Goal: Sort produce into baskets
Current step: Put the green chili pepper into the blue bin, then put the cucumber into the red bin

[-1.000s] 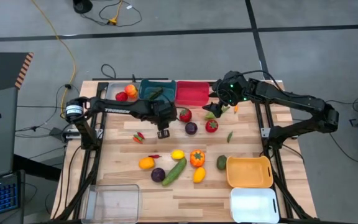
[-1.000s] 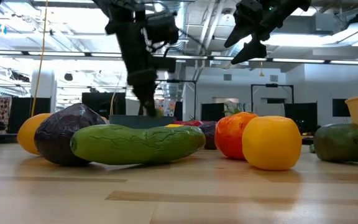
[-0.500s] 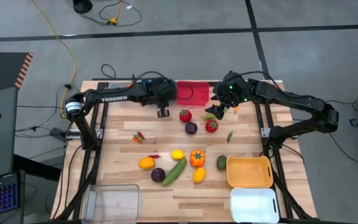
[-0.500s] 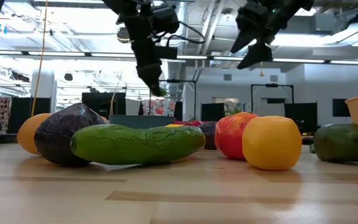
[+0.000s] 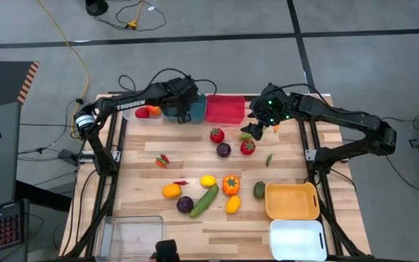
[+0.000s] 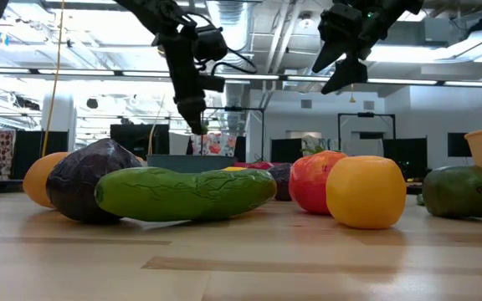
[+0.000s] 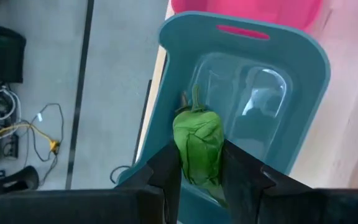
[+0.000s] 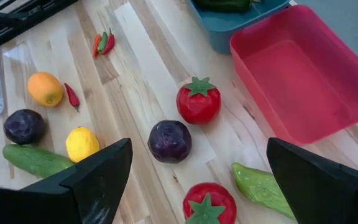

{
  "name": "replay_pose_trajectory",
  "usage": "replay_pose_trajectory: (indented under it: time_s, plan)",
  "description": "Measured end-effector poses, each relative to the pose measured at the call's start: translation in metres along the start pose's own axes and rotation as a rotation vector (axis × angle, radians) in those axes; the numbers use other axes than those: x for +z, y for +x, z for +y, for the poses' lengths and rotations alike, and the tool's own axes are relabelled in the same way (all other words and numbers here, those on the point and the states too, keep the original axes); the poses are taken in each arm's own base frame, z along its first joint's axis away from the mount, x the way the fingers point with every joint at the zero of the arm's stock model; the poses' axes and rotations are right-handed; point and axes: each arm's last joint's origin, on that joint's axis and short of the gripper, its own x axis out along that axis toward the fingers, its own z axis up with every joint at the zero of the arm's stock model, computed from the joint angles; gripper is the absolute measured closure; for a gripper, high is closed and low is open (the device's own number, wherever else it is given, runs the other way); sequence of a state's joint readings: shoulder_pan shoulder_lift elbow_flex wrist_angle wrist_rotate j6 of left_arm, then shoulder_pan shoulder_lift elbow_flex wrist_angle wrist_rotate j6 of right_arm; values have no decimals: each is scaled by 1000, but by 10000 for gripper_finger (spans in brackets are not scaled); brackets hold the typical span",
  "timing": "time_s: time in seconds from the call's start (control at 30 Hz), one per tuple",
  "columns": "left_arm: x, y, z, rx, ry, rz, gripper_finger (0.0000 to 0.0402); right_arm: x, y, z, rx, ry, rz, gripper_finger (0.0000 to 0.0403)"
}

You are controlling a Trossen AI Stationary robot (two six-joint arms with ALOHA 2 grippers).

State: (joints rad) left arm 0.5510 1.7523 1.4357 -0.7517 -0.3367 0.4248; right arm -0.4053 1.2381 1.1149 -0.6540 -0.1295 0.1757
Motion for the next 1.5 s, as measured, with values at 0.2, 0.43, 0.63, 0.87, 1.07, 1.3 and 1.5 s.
replay_pose_trajectory:
  time_s: [0.2, 0.43, 0.63, 0.87, 1.07, 1.3, 1.5]
  plan:
    - [-4, 3, 7, 7, 15, 10, 317, 0, 0, 0, 0, 0, 0, 3]
    - [-3, 3, 7, 7, 16, 9, 299, 0, 0, 0, 0, 0, 0, 3]
    - [-3, 3, 7, 7, 16, 10, 233, 0, 0, 0, 0, 0, 0, 3]
    - [-3, 3, 7, 7, 51, 10, 200, 0, 0, 0, 1, -1, -4, 3]
    - [-4, 3, 8, 8, 116, 11, 199, 0, 0, 0, 1, -55, -4, 3]
    - [-3, 3, 8, 11, 175, 6, 202, 1, 0, -4, -125, -222, -11, 3]
    - [-1, -6, 20, -71, 147, -82, 202, 3, -2, -20, -199, -305, 3, 3]
